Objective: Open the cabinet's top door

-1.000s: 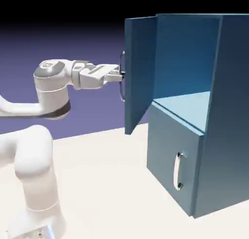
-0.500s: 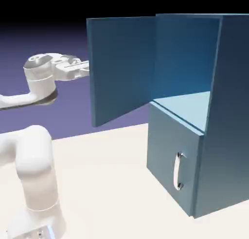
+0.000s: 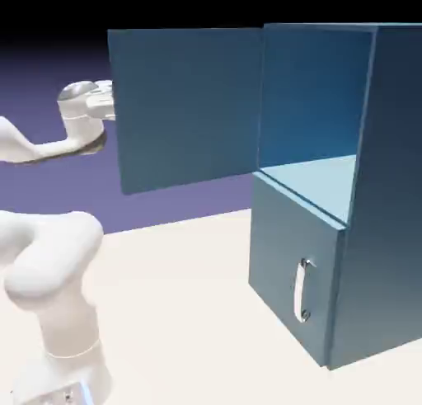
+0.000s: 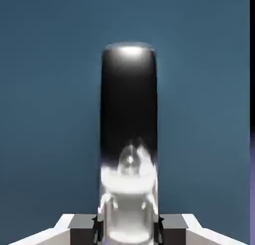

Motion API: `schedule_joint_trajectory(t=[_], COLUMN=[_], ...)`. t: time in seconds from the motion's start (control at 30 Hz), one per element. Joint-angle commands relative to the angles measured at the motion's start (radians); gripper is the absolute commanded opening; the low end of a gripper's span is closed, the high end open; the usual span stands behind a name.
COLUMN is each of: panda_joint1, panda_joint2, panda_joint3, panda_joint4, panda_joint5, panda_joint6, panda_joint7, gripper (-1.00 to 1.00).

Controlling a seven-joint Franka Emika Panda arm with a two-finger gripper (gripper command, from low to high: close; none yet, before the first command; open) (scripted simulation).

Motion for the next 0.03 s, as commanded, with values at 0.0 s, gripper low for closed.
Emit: schedule_joint_trajectory(t=[0.0], panda_joint1=[0.0], panda_joint2=[0.0], panda_joint3=[0.0], panda_joint4=[0.0], panda_joint5=[0.0], panda_joint6=[-0.001], panda_joint7=[0.0], gripper=[1.0])
